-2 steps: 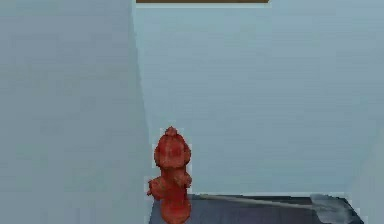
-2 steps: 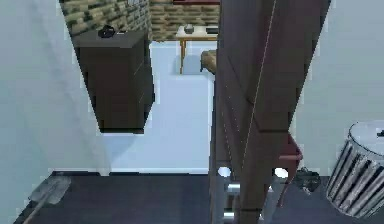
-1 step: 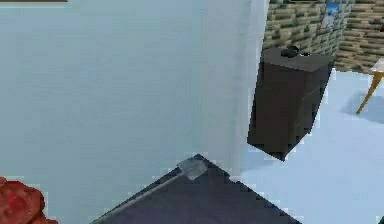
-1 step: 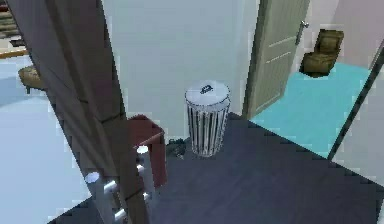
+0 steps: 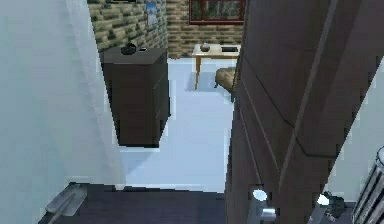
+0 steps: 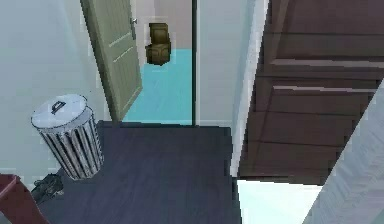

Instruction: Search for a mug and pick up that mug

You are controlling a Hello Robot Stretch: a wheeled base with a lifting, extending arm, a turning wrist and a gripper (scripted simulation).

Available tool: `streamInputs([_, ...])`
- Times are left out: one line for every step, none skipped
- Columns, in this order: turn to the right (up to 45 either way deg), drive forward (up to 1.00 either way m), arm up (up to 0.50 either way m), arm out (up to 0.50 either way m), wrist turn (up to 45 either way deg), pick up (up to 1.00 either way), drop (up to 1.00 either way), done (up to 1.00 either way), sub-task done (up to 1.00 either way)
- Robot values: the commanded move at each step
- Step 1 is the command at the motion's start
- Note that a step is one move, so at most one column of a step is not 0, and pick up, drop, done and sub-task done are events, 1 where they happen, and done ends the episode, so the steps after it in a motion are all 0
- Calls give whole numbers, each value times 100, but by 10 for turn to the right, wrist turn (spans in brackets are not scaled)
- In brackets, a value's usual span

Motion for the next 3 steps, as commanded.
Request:
streamInputs([30,0,0,0,0,0,0,0,0])
streamInputs([-450,0,0,0,0,0,0,0,0])
streamInputs([-330,0,0,0,0,0,0,0,0])
